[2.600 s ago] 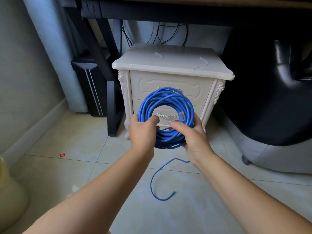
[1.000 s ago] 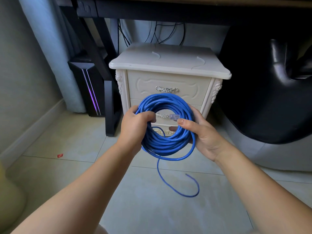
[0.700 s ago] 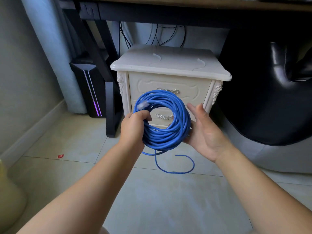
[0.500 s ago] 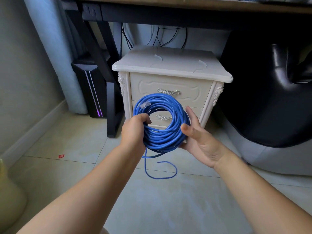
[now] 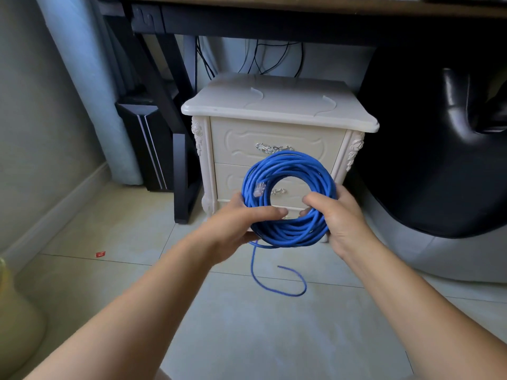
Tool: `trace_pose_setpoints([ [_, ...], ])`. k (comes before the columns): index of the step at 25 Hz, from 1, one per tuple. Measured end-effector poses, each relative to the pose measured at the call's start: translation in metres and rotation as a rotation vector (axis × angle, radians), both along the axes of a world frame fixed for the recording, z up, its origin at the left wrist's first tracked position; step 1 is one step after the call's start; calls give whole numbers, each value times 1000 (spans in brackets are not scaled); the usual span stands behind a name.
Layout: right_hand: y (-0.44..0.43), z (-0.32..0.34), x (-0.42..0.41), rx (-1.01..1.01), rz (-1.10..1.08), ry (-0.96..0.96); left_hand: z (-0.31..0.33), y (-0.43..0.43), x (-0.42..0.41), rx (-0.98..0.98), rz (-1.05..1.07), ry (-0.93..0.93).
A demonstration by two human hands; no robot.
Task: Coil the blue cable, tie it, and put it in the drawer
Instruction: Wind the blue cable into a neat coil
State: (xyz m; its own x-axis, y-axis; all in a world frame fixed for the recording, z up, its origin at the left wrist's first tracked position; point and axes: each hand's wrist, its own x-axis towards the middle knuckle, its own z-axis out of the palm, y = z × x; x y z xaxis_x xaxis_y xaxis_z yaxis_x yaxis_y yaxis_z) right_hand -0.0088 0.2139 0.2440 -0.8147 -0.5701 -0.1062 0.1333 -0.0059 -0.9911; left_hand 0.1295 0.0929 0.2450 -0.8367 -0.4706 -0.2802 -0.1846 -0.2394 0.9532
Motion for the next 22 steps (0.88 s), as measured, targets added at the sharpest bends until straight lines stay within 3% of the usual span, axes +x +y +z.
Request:
trace_pose_setpoints([
  [2,3,2,-5,26,-1,72,6,-15,9,33,-147,40],
  [4,6,2,-7,93,13,194,9,-24,11,-14,-149,58],
  [6,7,1,-5,211,57,360,8,-20,6,-315,-119,-13],
  [8,6,2,1,322,168,510,3,-13,1,-746,-137,-61],
  [10,6,6,2,369,292,582,0,-10,-1,-965,-144,-28],
  [18,4,14,4,262,307,577,7,-3,-4,-700,96,20],
  [22,8,19,-5,192,406,335,11,-3,-6,-497,217,60],
])
